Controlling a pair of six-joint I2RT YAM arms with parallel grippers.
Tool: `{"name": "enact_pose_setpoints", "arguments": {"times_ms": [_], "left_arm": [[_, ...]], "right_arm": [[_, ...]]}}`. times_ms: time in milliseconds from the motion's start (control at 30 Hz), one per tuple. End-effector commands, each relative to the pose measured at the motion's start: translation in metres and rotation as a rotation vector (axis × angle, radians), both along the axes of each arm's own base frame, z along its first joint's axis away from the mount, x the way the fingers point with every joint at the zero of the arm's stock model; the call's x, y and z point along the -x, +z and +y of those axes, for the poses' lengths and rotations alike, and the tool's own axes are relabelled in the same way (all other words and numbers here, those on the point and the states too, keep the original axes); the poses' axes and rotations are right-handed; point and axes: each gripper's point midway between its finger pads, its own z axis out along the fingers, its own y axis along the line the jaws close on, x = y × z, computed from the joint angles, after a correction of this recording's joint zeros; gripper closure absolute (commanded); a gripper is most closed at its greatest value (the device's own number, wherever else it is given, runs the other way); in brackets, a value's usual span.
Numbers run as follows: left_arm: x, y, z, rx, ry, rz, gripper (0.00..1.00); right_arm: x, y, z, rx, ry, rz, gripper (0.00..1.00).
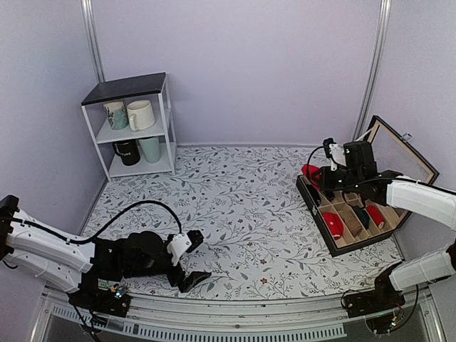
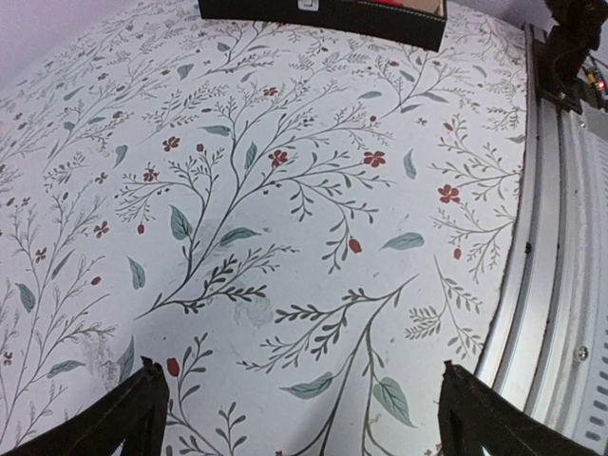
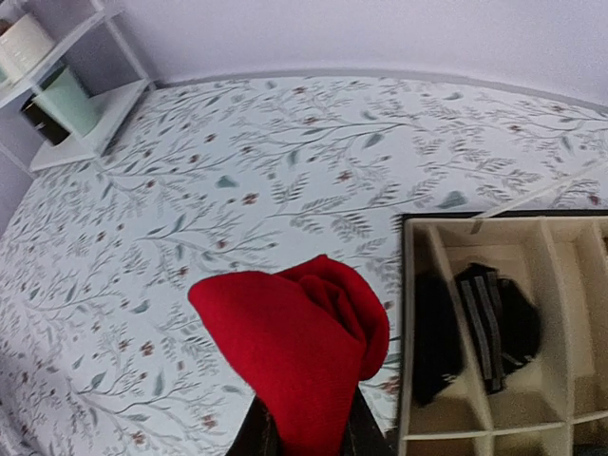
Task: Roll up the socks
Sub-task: Place a pair of socks in the storage box.
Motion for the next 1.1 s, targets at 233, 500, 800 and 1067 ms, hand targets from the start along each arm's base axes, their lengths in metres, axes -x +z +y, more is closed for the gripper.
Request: {"name": "enact_pose_setpoints", "arguments": {"times_ms": [233,500,800,1067], "left_arm": [[-0.008,0.003,-0.027,-0.019,-0.038,-0.001,0.01],[-0.009,-0.01,-0.034,-0.068,-0.058,-0.005,0.01],[-0.01,-0.007,-0.028,-0.05,-0.053,-0.025,0.01],[-0.012,-0.009,-0.027,-0.045,-0.046,-0.025,0.01]], "right_arm": [[-0.063,-0.024,-0.11,0.158,-0.235,-0.039,1.0],[-0.092,-0.041,-0.143,0.206,-0.354,-0.029,1.0],[-0.101,-0.07,-0.163,0.228,-0.359,0.017,1.0],[-0.104,-0.1,-0.181,0.223,-0.373,0.094,1.0]]}}
